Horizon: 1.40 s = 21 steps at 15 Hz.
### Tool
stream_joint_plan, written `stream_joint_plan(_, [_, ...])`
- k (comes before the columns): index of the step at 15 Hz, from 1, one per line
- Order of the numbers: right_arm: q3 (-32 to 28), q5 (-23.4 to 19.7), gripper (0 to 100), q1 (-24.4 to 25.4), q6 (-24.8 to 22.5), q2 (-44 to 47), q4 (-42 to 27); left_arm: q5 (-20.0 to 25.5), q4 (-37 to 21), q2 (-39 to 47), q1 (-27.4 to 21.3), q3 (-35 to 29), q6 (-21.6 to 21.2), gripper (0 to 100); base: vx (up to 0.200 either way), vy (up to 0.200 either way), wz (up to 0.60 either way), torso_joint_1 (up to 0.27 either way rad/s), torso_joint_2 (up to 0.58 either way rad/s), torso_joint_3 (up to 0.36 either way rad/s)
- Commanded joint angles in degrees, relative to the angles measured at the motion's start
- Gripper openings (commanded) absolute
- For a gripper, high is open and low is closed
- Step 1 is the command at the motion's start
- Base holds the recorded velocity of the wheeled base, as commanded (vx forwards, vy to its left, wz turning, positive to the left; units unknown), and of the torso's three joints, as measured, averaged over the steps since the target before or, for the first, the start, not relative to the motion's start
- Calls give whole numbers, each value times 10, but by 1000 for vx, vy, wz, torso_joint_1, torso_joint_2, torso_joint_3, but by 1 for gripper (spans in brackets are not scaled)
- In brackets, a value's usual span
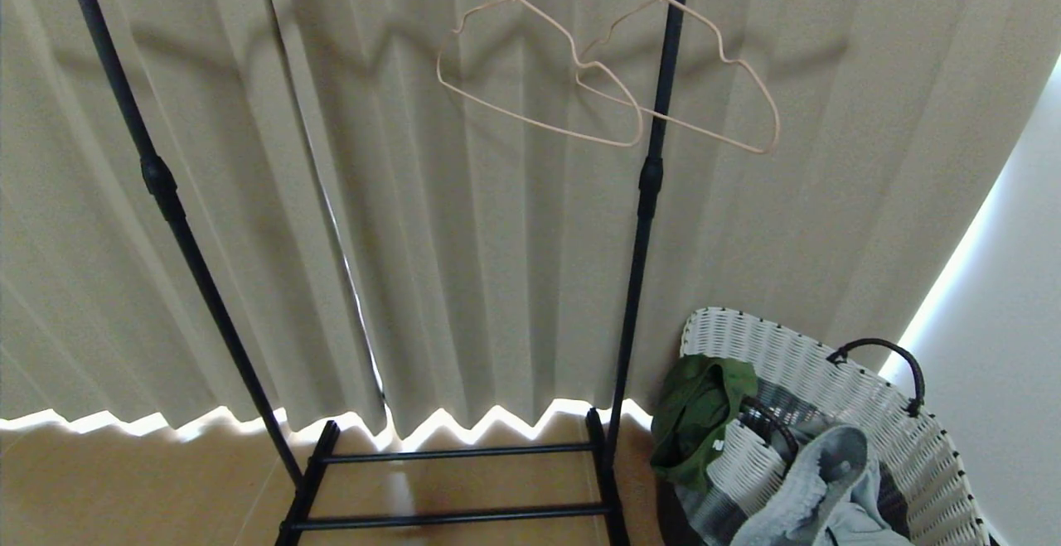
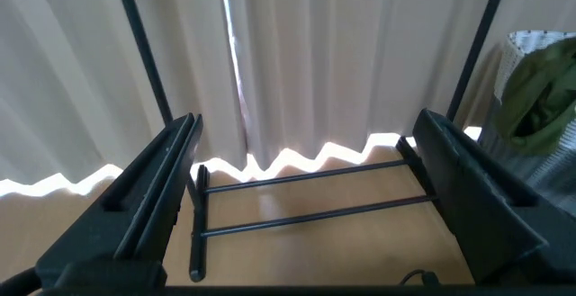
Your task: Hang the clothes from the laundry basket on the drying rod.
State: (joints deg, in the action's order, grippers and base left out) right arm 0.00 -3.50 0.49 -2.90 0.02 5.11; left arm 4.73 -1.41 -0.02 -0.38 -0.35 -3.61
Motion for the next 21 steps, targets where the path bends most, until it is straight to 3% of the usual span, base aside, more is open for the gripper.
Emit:
stream_joint_plan(1, [0, 0, 100, 0, -2, 0, -1, 0, 0, 0, 0, 0, 0, 100, 0, 0, 0, 0, 0, 0])
stream_joint_plan(5, [0, 1, 100, 0, -2, 0, -15, 0, 0, 0, 0, 1, -1, 100, 200, 0, 0, 4, 2, 1])
stream_joint_plan(8, [0, 3, 100, 2, -2, 41, -22, 0, 0, 0, 0, 0, -1, 100, 0, 0, 0, 0, 0, 0])
stream_joint_plan(9, [0, 0, 100, 3, -2, 89, -22, 0, 0, 0, 0, 0, -1, 100, 0, 0, 0, 0, 0, 0])
stream_joint_plan(13, [-98, 4, 100, 8, -1, 311, -22, 0, 0, 0, 0, 0, -1, 100, 0, 0, 0, 0, 0, 0])
stream_joint_plan(14, [-98, 4, 100, 8, -1, 311, -22, 0, 0, 0, 0, 0, -1, 100, 0, 0, 0, 0, 0, 0])
stream_joint_plan(15, [-132, 14, 100, 0, -12, 481, -20, 0, 0, 0, 0, 1, -2, 100, 0, 0, 0, 0, 0, 0])
stream_joint_plan(17, [-144, 38, 100, -51, -75, 599, -19, 0, 0, 0, 0, 0, -2, 100, 0, 0, 0, 0, 0, 0])
stream_joint_plan(19, [-160, 36, 100, -117, -200, 688, -12, 0, 0, 0, 0, 0, -2, 100, 0, 0, 0, 0, 0, 0])
stream_joint_plan(21, [-161, 36, 100, -124, -239, 757, 25, 0, 0, 0, 0, 0, -1, 100, 0, 0, 0, 0, 0, 0])
